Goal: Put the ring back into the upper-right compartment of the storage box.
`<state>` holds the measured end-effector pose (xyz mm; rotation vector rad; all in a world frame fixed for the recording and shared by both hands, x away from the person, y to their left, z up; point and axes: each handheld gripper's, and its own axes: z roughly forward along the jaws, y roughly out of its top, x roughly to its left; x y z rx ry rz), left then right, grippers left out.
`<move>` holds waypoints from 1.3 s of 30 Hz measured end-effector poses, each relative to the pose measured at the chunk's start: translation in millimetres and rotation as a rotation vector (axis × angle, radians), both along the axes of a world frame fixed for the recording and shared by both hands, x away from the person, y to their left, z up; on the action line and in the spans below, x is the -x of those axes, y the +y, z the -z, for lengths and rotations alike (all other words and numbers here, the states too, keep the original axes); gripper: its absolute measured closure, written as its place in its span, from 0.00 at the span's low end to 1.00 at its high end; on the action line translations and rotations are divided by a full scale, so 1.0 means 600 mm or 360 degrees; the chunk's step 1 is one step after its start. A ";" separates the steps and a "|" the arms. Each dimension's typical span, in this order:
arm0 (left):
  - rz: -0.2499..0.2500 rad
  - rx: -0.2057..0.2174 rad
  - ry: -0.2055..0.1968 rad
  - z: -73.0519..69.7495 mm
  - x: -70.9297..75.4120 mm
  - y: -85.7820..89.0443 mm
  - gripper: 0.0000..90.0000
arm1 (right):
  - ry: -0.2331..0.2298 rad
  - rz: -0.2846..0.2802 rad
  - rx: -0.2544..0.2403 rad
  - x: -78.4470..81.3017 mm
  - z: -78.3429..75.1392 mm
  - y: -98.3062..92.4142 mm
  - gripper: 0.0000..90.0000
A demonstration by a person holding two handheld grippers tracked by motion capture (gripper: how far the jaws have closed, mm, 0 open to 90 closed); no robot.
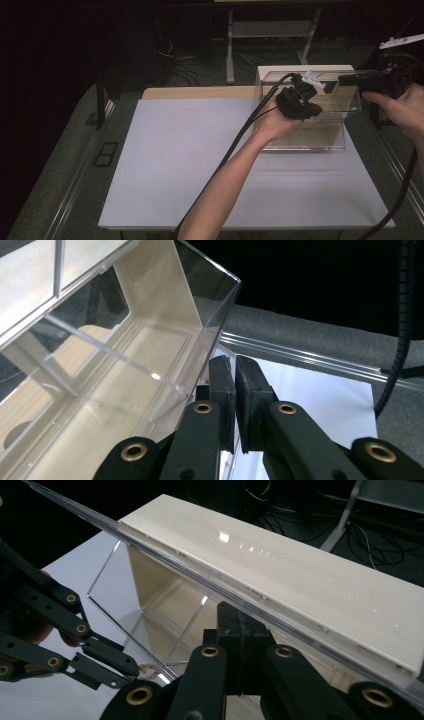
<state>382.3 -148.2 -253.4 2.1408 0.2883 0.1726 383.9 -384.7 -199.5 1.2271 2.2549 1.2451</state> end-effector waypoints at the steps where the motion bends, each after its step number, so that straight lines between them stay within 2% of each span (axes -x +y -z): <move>1: -0.0003 0.0003 0.0000 -0.001 0.000 -0.002 0.96 | 0.0001 0.0000 0.0000 0.000 0.000 0.000 1.00; 8: -0.0012 0.0007 -0.0043 -0.003 -0.002 -0.020 0.96 | 0.0002 0.0001 0.0004 -0.001 0.000 0.000 1.00; 15: -0.0035 0.0022 -0.0045 -0.001 -0.012 -0.030 0.96 | 0.0011 0.0010 0.0003 0.000 -0.001 0.001 1.00; 21: -0.0054 0.0007 -0.0063 0.000 -0.022 -0.038 0.96 | 0.0011 0.0008 0.0007 0.000 -0.001 0.001 1.00; 33: -0.0102 0.0010 -0.0069 0.009 -0.028 -0.048 0.96 | 0.0011 0.0009 0.0006 0.000 -0.001 0.002 1.00; 39: -0.0121 0.0029 -0.0048 0.009 -0.031 -0.047 0.93 | 0.0010 0.0009 0.0006 0.000 -0.001 0.002 1.00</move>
